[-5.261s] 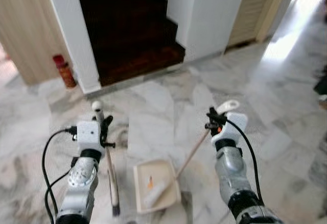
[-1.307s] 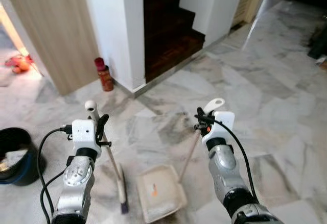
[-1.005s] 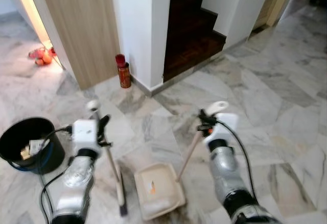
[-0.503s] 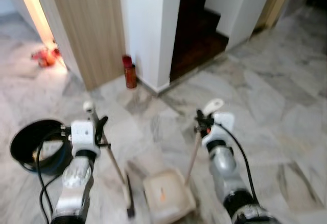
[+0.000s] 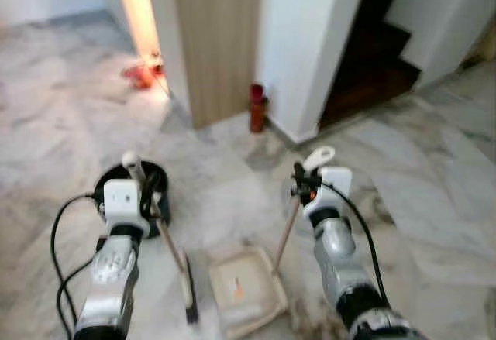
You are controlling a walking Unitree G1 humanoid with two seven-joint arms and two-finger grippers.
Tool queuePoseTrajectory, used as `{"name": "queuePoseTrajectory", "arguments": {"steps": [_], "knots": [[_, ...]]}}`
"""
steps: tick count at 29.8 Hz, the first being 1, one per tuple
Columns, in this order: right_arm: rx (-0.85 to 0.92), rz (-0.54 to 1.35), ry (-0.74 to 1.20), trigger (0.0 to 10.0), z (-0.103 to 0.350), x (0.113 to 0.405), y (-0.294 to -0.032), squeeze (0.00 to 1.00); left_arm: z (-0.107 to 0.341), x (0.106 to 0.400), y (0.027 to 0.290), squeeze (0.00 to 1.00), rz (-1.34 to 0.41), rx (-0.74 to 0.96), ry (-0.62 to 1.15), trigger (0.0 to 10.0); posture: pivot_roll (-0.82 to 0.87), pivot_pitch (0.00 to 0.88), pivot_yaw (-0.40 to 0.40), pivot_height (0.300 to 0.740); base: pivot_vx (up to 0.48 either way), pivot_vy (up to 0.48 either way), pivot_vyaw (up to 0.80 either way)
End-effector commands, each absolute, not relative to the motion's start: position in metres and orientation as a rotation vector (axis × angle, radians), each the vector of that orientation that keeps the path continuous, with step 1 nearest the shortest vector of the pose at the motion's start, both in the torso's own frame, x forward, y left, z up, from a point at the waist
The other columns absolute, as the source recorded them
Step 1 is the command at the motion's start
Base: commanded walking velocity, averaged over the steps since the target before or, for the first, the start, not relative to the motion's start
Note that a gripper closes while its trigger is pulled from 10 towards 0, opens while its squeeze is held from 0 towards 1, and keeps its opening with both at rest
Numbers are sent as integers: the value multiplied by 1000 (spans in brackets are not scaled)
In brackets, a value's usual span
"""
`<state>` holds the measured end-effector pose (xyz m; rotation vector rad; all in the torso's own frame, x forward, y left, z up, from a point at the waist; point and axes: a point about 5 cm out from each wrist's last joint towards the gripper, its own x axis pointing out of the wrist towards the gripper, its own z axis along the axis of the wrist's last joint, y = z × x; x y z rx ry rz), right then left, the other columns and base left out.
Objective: Sweep floor
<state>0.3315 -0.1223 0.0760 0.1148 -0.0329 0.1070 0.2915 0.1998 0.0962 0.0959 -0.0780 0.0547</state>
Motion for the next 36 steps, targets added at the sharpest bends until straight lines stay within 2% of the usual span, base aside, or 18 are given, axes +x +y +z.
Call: {"name": "queuePoseTrajectory", "arguments": {"steps": [1,19,36], "knots": [[130,88,-65,10000,81,333,-127,0,105,295,195,0,38,101,-118,10000,67,27,-33,740,0,319,475],[134,93,-62,10000,81,333,-126,0,105,294,196,0,41,105,-117,10000,69,33,-34,740,0,277,452],[140,93,-47,10000,78,331,-126,0,102,292,190,0,3,103,-107,10000,67,41,-31,740,0,0,25]]}}
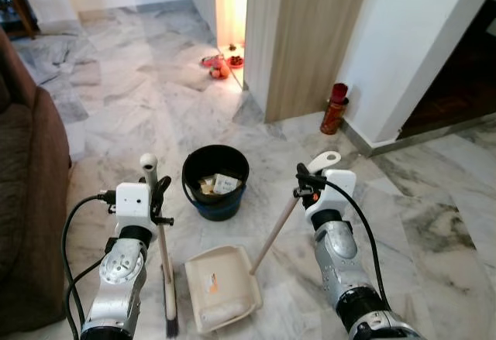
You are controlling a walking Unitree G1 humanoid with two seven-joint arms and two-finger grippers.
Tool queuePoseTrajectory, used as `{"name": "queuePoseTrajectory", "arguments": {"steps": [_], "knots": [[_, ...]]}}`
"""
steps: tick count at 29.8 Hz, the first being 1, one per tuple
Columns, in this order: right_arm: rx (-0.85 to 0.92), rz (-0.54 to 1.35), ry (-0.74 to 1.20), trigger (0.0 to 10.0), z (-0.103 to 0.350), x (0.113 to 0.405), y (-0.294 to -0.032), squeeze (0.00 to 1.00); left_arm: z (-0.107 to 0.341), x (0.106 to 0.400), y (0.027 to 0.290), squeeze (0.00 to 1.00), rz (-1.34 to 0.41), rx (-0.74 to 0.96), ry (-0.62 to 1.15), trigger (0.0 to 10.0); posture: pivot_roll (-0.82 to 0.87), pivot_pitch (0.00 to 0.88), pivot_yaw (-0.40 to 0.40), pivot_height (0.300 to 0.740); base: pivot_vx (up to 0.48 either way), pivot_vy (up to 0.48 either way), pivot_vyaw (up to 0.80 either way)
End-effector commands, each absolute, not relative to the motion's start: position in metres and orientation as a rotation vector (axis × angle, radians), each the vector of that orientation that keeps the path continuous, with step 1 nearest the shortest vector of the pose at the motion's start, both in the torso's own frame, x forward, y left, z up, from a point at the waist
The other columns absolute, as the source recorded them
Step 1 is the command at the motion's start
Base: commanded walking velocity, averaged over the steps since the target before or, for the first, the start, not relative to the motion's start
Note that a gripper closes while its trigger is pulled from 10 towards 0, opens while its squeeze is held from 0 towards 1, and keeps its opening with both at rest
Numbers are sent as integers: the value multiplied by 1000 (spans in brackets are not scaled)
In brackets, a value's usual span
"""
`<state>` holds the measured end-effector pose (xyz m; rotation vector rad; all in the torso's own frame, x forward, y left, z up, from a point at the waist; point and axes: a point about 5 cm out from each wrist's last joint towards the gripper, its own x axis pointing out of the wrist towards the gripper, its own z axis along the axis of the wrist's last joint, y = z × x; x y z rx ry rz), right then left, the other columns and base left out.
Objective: Sweep floor
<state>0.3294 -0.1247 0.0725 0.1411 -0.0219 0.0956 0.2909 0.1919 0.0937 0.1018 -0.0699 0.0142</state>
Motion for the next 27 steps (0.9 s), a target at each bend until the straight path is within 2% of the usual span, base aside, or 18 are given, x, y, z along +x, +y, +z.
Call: {"name": "queuePoseTrajectory", "arguments": {"steps": [1,4,8,27], "knots": [[137,94,-47,10000,78,331,-126,0,102,292,190,0,4,106,-104,10000,68,41,-31,740,0,0,0],[132,103,-54,10000,79,331,-125,0,102,292,191,0,6,108,-100,10000,67,41,-31,740,0,0,150],[137,109,-57,10000,79,331,-124,0,101,292,191,0,5,109,-96,10000,66,40,-31,740,188,0,691],[137,110,-55,10000,80,332,-126,0,102,293,190,0,0,102,-101,10000,64,30,-32,740,243,0,0]]}}
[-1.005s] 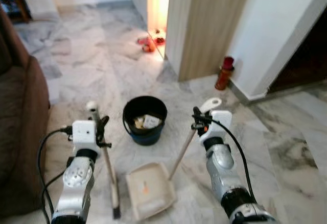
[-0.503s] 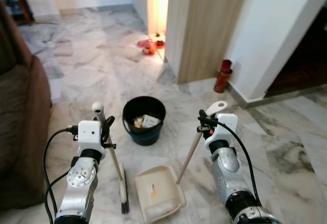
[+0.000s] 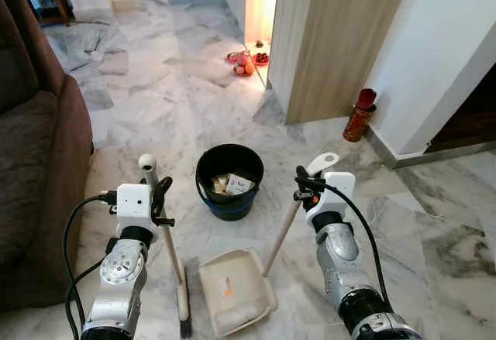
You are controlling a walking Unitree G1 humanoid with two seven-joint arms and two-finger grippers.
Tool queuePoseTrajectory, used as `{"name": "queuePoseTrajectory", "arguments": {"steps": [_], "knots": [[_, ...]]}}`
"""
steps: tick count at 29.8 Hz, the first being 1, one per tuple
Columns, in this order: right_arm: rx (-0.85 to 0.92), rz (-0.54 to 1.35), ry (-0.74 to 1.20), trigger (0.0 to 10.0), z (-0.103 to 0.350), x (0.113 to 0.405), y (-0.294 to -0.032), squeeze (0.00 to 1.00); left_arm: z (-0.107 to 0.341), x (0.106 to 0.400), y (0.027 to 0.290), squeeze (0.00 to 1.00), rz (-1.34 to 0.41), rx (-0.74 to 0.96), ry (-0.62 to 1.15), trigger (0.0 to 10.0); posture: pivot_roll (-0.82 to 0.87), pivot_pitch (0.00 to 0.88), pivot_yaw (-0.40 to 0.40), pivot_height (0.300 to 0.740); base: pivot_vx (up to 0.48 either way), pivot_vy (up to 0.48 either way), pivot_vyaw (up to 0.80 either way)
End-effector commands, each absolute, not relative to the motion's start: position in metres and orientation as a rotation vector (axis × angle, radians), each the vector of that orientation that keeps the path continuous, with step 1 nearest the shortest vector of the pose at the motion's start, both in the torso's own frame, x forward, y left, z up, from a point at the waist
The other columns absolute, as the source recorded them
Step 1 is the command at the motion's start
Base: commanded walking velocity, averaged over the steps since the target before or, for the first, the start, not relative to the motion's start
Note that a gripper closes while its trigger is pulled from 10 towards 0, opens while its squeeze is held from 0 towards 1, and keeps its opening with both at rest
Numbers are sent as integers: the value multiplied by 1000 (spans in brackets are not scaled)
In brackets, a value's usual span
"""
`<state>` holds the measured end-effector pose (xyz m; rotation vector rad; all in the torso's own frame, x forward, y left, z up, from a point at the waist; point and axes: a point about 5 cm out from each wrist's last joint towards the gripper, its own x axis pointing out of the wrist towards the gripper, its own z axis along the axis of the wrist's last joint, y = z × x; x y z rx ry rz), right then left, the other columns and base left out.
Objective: Sweep floor
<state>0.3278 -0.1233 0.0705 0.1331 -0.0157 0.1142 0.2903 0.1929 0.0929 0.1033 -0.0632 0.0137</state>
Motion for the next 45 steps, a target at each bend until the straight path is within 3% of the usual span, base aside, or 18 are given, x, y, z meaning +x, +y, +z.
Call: {"name": "queuePoseTrajectory", "arguments": {"steps": [1,33,45], "knots": [[137,111,-54,10000,80,332,-125,0,102,293,189,0,-1,99,-103,10000,64,30,-32,740,0,0,0],[134,125,-57,10000,80,332,-124,0,102,294,189,0,-4,104,-94,10000,67,40,-34,740,0,0,76],[138,125,-56,10000,80,332,-123,0,102,294,189,0,-8,109,-93,10000,68,42,-33,740,252,0,0]]}}
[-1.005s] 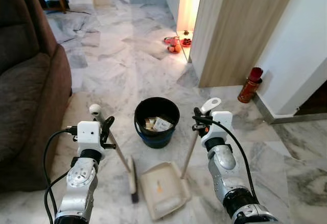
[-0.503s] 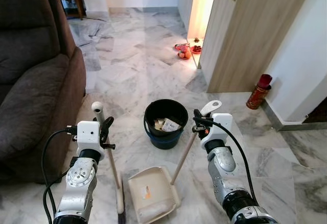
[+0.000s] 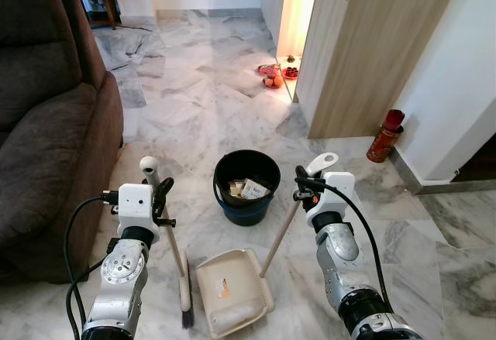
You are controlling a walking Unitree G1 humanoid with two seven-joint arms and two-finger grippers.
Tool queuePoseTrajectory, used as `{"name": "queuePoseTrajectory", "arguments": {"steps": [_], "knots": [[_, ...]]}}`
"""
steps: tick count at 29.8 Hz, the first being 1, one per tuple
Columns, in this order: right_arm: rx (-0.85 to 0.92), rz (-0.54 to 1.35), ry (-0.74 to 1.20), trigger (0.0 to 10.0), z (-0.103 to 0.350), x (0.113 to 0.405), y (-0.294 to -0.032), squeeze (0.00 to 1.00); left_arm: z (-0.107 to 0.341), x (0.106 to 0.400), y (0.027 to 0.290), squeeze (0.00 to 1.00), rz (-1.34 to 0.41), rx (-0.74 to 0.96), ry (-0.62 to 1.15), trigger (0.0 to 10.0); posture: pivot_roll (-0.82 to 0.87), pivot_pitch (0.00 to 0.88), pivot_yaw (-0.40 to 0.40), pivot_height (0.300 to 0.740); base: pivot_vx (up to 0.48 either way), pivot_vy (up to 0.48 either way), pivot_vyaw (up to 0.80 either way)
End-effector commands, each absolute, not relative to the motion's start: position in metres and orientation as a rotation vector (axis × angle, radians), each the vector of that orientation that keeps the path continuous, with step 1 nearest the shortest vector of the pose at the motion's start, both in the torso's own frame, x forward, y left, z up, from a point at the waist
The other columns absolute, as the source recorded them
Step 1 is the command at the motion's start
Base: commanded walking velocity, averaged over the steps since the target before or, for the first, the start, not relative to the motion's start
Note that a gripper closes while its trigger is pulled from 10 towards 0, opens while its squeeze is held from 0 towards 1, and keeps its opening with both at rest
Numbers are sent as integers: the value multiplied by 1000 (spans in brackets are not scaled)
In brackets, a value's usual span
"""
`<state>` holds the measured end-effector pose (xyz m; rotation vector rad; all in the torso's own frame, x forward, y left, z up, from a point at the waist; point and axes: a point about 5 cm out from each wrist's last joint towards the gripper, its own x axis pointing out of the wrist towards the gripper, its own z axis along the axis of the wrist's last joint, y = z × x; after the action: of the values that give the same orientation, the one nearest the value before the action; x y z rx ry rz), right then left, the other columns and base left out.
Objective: Sweep floor
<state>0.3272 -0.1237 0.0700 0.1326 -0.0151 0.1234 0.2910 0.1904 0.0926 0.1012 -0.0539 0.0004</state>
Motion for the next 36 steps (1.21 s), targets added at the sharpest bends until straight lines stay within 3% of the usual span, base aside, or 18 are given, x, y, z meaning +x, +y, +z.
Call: {"name": "queuePoseTrajectory", "arguments": {"steps": [1,16,36], "knots": [[138,125,-56,10000,80,332,-123,0,102,294,189,0,-8,109,-94,10000,68,42,-33,740,289,0,0],[146,111,-50,10000,80,333,-125,0,102,294,189,0,-12,107,-96,10000,68,42,-33,740,302,0,0],[137,135,-136,10000,96,332,-131,0,102,293,188,0,-19,103,-100,10000,68,36,-34,740,0,0,0]]}}
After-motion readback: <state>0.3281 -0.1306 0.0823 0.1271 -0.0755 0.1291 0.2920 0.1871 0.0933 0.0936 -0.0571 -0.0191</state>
